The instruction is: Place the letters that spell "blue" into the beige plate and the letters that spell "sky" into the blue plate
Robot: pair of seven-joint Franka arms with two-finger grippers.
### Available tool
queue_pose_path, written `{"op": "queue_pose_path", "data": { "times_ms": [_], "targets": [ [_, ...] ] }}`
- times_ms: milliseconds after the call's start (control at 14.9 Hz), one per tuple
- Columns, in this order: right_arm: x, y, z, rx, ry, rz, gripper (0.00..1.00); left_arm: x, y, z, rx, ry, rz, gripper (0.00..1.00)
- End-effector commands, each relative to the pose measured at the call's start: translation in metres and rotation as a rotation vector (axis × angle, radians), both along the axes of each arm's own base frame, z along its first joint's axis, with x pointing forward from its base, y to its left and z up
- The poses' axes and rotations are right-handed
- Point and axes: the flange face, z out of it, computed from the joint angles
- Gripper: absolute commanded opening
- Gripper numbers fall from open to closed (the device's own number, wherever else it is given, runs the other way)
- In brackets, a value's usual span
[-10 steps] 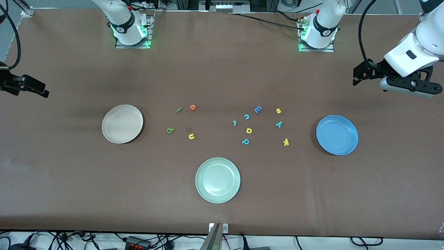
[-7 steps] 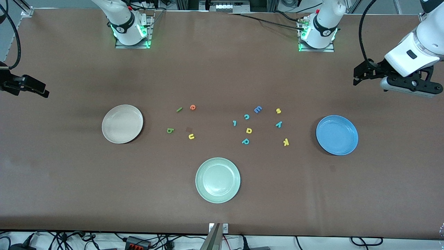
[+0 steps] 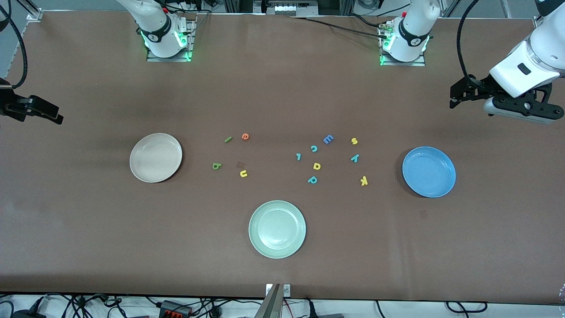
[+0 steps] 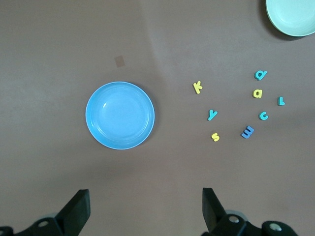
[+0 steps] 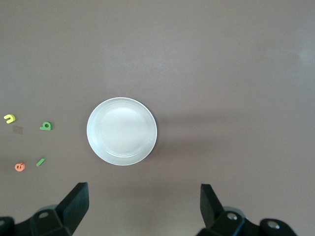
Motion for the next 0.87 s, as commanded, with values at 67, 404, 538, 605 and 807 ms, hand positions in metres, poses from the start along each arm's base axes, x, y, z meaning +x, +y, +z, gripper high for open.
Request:
{"op": "queue_pose_path", "data": {
  "times_ms": [67,404,538,605,807],
  "targets": [
    [-0.008,-0.001,0.003,-0.014,-0.004,0.022,1.00,0.001,0.002,0.007,0.019,0.002,-0.011,1.00],
    [-0.007,0.000,0.001,-0.014,0.001,0.025,1.00,0.001,0.002,0.007,0.019,0.002,-0.011,1.00],
    [-0.003,0.001,-0.011,-0.012,0.028,0.026,1.00,0.001,0.002,0.007,0.019,0.002,-0.011,1.00],
    [-0.001,0.005,-0.017,-0.012,0.038,0.032,1.00,0.001,0.002,0.007,0.019,0.002,-0.011,1.00],
    [0.011,0.027,-0.044,-0.010,0.083,0.071,1.00,0.002,0.002,0.006,0.019,0.004,-0.011,1.00]
  ]
}}
